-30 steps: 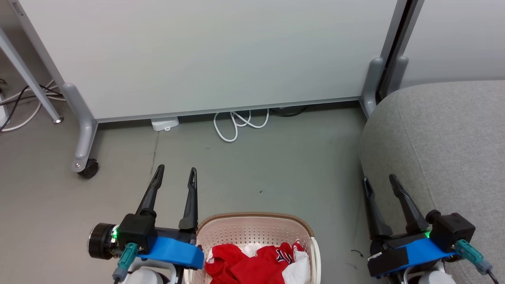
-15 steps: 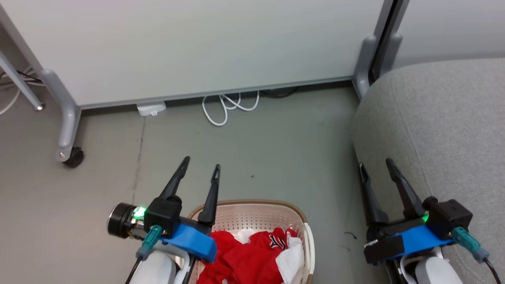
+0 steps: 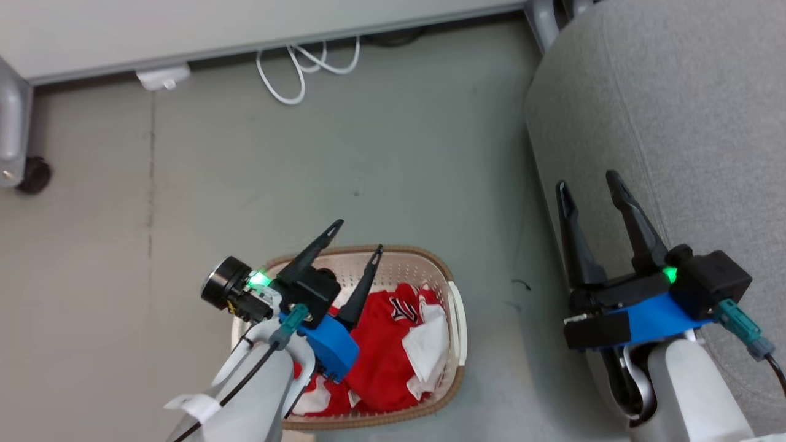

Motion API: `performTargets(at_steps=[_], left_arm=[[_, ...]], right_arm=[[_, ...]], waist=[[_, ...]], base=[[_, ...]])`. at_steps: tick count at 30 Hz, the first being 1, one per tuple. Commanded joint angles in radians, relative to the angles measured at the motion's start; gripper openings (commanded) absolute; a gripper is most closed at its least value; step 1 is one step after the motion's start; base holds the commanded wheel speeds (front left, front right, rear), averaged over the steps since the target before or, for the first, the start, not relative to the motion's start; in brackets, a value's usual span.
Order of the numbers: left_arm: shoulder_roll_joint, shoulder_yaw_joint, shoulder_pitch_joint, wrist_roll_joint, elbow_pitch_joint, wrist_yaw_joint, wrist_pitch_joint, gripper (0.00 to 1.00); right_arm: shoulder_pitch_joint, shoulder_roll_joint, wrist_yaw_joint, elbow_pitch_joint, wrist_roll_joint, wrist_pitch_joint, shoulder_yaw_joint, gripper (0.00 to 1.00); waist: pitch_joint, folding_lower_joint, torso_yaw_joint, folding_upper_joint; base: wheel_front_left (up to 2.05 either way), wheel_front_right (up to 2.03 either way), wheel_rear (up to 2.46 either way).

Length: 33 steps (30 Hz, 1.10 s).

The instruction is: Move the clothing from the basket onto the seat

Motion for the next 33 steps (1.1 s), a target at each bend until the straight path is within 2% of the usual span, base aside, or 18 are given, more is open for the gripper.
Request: performTargets(at_steps=[1,10,18,25,31,33], left_arm=[[0.015,-0.045,-0.043,-0.004,0.041,-0.001,-0.003,1.0],[0.035,-0.254,-0.203,-0.069,0.219,-0.002,-0.003,1.0],[0.038,-0.472,-0.327,-0.075,0.4,-0.001,-0.003,1.0],[0.021,-0.665,-0.398,-0.109,0.558,-0.002,-0.002,1.0],[0.004,-0.775,-0.445,-0.118,0.647,-0.002,0.024,1.0],[0.004,-0.782,-0.45,-0.11,0.655,-0.002,0.034,1.0]], right_arm=[[-0.031,-0.004,0.0,-0.01,-0.007,-0.003,0.005,1.0],[-0.1,-0.01,0.0,-0.044,-0.032,-0.003,-0.005,1.0],[-0.145,-0.013,0.0,-0.075,-0.045,-0.003,0.0,1.0],[-0.173,-0.013,0.0,-0.09,-0.049,-0.003,0.003,1.0],[-0.193,-0.018,0.0,-0.105,-0.052,-0.003,-0.004,1.0],[-0.197,-0.017,0.0,-0.109,-0.053,-0.003,-0.004,1.0]], waist=[[0.08,-0.0002,-0.036,0.0],[0.23,-0.0002,-0.05,0.0],[0.347,-0.0002,-0.055,0.0],[0.419,-0.0002,-0.063,0.0],[0.476,-0.0002,-0.069,0.0],[0.486,-0.0002,-0.07,0.0]], base=[[0.0,0.0,0.0],[0.0,0.0,0.0],[0.0,0.0,0.0],[0.0,0.0,0.0],[0.0,0.0,0.0],[0.0,0.0,0.0]])
